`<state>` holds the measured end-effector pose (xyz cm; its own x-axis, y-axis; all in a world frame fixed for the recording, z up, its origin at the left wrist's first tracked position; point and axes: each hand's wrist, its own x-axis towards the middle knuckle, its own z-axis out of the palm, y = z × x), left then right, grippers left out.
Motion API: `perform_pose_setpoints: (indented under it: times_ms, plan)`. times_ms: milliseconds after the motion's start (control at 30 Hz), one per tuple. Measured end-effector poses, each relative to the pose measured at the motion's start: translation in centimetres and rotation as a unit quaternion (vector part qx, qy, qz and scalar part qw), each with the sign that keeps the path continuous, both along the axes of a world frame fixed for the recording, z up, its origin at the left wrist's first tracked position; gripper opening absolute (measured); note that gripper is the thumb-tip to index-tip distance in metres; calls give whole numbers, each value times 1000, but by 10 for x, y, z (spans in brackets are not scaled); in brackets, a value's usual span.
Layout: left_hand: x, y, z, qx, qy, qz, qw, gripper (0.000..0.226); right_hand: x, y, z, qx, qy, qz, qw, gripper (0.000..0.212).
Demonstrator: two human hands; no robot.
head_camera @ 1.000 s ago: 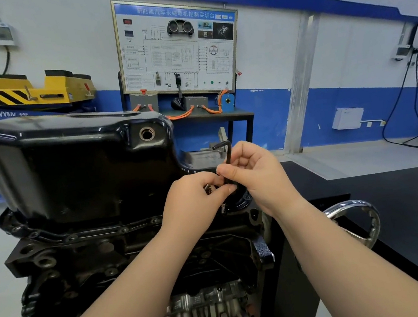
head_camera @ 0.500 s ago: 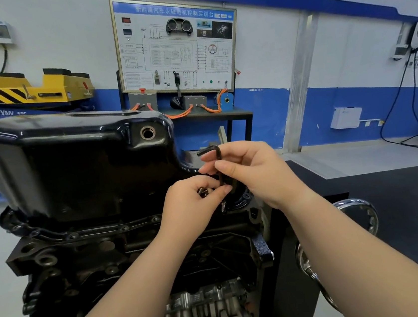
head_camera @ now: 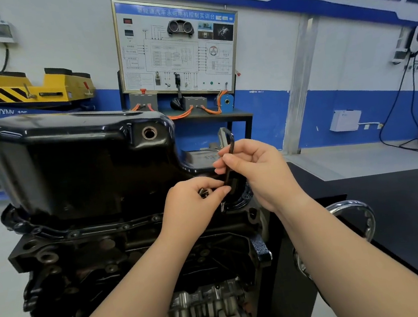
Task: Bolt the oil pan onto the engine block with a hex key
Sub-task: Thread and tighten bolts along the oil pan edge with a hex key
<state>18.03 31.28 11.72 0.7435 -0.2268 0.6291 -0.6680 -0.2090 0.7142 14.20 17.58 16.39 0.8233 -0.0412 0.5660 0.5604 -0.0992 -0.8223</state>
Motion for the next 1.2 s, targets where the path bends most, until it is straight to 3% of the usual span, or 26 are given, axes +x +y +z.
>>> perform_pose_setpoints:
  times_ms: [100,233,533,767,1000,1200]
  plan:
    - [0,-1,0,5,-5,11,1000,21,2,1,-1,11,1,-2,1000,20]
    - [-1,-2,-1,10,-2,21,1000,21,5,4,-1,16,-3,-3,1000,38]
    - [-1,-5,0,23,-7,47,999,24,4,7,-5,-27,-14,-28,999,11]
    - [-3,-4,1,29,12,49,998,23,-2,-1,-3,-71,14,56,996,28]
    - [-2,-4,0,33,13,50,998,3,0,-1,-5,-58,18,21,998,28]
    - [-3,-4,1,39,14,49,998,12,0,0,-9,-40,13,2,999,24]
